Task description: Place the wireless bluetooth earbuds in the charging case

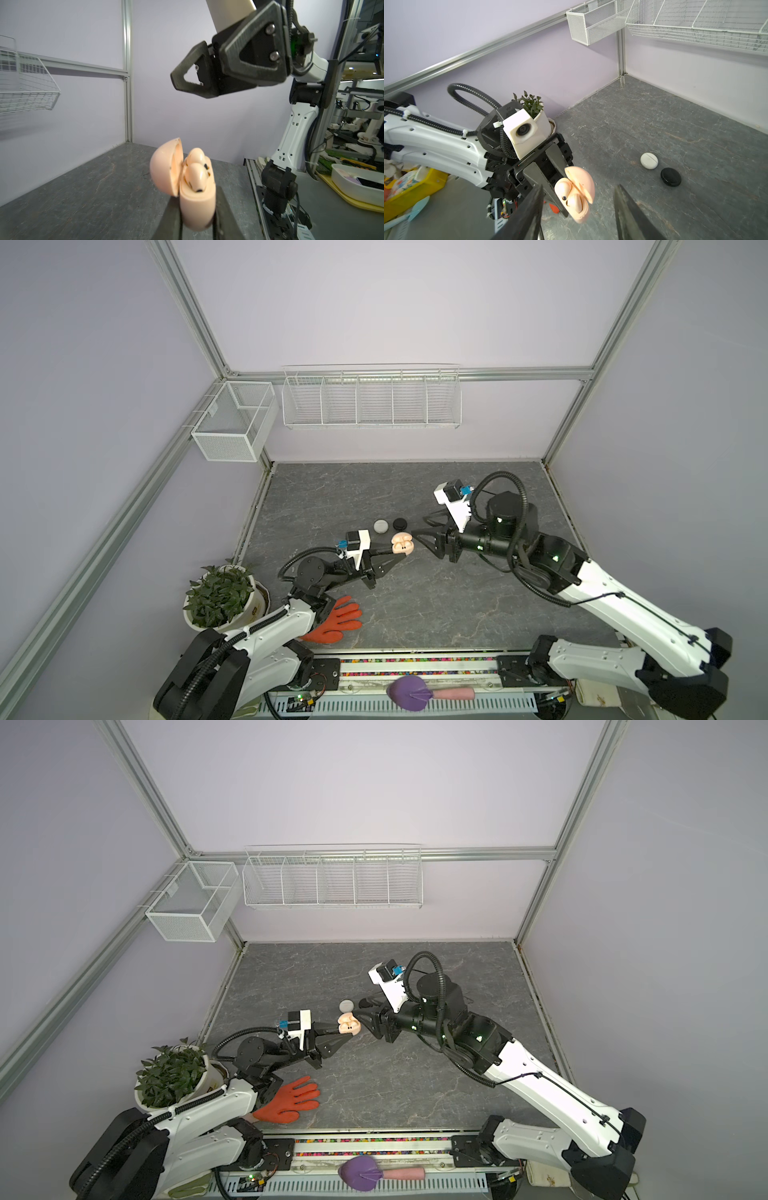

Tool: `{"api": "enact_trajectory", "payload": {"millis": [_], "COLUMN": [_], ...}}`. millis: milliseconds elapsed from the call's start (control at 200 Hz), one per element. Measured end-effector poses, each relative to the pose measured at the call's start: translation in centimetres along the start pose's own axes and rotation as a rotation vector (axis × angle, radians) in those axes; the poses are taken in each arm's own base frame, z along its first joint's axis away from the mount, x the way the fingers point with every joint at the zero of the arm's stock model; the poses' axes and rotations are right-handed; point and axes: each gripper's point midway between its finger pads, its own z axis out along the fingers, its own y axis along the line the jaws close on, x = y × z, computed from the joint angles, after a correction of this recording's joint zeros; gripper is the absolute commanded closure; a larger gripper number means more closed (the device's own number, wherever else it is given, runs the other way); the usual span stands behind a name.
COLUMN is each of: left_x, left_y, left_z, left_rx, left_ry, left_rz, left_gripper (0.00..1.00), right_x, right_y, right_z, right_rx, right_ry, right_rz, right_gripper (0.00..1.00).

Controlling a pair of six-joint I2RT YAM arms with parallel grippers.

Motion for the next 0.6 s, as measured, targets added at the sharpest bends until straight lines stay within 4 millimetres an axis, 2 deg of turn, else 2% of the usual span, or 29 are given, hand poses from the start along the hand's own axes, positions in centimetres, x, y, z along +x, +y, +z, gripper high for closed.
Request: {"api": "enact_trajectory", "payload": {"millis": [110,210,315,485,600], "left_x": [0.6,1.2,1.7,2.5,2.7], "left_y": [-0.7,-1.3,-1.6,-1.5,-1.7], "left_z": [0.4,0.5,0.5,0.7,0.8], "left_rx": [0.055,0.096,0.119,0.137,0.151], "left_ry": [0.033,0.055,0.073,0.098,0.103], "left_rz": [0.026,0.047,0.058,0.047,0.042], "left_gripper": [1.0,1.0,1.0,1.0,1.0], "right_x": [1.5,4.2,6.2,6.8,6.9], "right_y": [-0.5,-0.8,-0.5,1.2,1.3], "right_z": [0.4,1.3,1.7,1.6,1.8], "right_rx": [-0.068,-0.133,-0.197,-0.318,-0.343], "right_ry": [0.111,0.23,0.308,0.341,0.35], "right_rz": [0.029,0.092,0.152,0.195,0.212], "right_gripper": [0.24,0.19,0.2,0.27,0.31]}}
